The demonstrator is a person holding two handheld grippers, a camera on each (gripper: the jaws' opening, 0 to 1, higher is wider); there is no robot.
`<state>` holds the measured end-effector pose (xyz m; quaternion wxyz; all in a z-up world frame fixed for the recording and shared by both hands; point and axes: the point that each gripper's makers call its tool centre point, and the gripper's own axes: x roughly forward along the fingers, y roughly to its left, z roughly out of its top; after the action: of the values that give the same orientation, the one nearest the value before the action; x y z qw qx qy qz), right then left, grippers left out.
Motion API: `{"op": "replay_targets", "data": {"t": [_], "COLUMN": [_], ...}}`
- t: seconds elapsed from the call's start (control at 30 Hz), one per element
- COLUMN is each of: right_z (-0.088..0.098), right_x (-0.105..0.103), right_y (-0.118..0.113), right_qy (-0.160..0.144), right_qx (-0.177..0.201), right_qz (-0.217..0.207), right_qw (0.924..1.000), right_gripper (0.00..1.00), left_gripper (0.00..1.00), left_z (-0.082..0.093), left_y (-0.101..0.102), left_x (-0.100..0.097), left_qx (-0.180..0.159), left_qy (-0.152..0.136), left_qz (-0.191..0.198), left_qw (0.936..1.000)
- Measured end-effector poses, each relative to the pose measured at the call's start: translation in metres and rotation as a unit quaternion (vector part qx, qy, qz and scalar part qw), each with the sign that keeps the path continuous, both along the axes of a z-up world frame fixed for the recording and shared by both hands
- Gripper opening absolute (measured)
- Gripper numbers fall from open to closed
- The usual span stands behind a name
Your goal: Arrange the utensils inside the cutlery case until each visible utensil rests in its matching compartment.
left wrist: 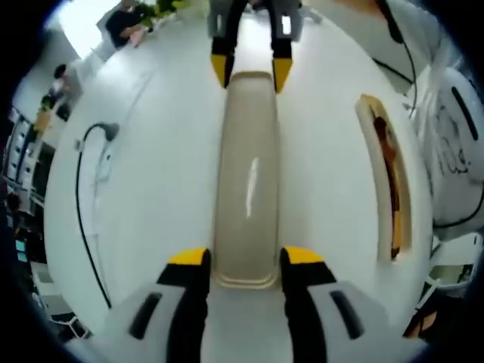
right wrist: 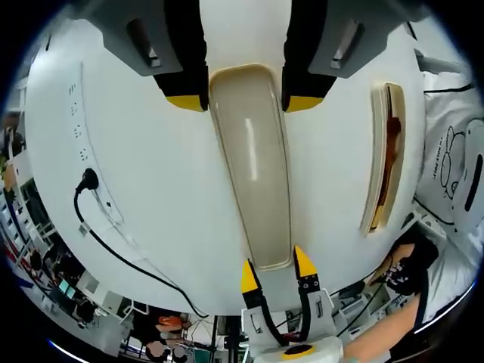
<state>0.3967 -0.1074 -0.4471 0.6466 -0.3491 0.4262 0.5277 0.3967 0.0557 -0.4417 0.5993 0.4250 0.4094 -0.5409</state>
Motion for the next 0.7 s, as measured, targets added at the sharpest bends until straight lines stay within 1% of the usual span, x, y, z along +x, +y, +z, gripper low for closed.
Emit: {"op": "replay_targets", "data": {"t": [0.1, 0.17, 0.2, 0.23, 0.33, 0.37, 0.4, 0.43, 0.57, 0.7], "right_z": [0.005, 0.012, 0.017, 0.021, 0.033, 0.037, 0.038, 0.040, 0.037, 0.039], "right_x": [-0.012, -0.018, -0.021, -0.027, -0.047, -0.051, -0.056, -0.062, -0.088, -0.102], "right_y": [0.002, 0.005, 0.007, 0.010, 0.013, 0.014, 0.014, 0.014, 0.016, 0.018], "right_qy": [-0.005, -0.009, -0.019, -0.022, -0.023, -0.027, -0.028, -0.031, -0.031, -0.035], "right_qx": [-0.011, -0.007, -0.003, 0.001, 0.003, 0.004, 0.000, -0.001, -0.002, 0.000], "right_qz": [-0.007, -0.006, -0.008, -0.002, 0.001, 0.005, 0.007, 0.009, 0.009, 0.011], "right_qw": [0.9999, 0.9999, 0.9998, 0.9998, 0.9997, 0.9996, 0.9996, 0.9995, 0.9995, 0.9993], "right_gripper": [0.38, 0.38, 0.38, 0.38, 0.38, 0.38, 0.38, 0.38, 0.38, 0.38], "left_gripper": [0.39, 0.39, 0.39, 0.39, 0.39, 0.39, 0.39, 0.39, 0.39, 0.39], "left_z": [0.005, 0.012, 0.014, 0.016, 0.026, 0.029, 0.032, 0.033, 0.034, 0.035], "left_y": [0.003, 0.007, 0.009, 0.011, 0.013, 0.014, 0.012, 0.013, 0.014, 0.014], "left_x": [-0.011, -0.021, -0.025, -0.029, -0.049, -0.055, -0.059, -0.066, -0.087, -0.103], "left_qx": [-0.006, -0.010, -0.009, -0.010, -0.017, -0.018, -0.023, -0.023, -0.029, -0.025], "left_qy": [-0.004, -0.008, -0.013, -0.012, -0.009, -0.015, -0.028, -0.022, -0.025, -0.029], "left_qz": [-0.005, -0.004, -0.004, -0.004, -0.004, -0.006, -0.018, -0.012, -0.014, -0.015], "left_qw": [1.0000, 0.9999, 0.9999, 0.9999, 0.9998, 0.9997, 0.9992, 0.9994, 0.9992, 0.9992]}}
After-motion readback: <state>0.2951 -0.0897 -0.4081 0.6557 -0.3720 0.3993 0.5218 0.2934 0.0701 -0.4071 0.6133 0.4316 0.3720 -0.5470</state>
